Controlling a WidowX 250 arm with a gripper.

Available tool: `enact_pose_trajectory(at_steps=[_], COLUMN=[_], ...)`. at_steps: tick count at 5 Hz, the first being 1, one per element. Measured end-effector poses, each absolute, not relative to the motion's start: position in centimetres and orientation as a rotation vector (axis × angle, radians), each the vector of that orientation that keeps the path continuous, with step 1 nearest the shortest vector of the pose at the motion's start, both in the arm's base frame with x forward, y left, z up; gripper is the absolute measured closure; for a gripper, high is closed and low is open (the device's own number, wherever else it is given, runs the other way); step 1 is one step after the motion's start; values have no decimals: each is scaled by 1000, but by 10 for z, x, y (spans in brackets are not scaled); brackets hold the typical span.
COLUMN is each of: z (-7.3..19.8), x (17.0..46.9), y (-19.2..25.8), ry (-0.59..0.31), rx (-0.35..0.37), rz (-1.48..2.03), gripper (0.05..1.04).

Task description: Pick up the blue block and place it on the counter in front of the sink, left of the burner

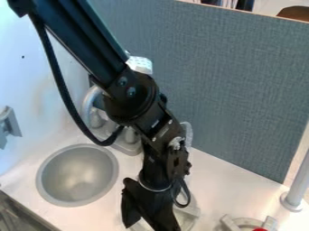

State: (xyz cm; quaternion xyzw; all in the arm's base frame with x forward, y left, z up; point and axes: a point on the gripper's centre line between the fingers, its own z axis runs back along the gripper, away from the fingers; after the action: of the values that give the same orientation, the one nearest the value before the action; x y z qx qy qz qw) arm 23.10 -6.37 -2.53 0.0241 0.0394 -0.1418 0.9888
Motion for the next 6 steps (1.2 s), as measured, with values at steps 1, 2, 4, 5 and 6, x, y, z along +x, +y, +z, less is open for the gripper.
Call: enact_pose_trajectory(at_steps=[1, 2, 4, 5, 6], z=[-31, -34, -40, -60, -69], x=[227, 228, 232, 231, 231], y=[-64, -75, -75, -81, -91], ry=[103, 76, 47, 101, 115], rx=[48, -51, -119, -72, -52], rz=[-286, -333, -261, -260, -287], gripper=[83, 82, 83, 83, 83])
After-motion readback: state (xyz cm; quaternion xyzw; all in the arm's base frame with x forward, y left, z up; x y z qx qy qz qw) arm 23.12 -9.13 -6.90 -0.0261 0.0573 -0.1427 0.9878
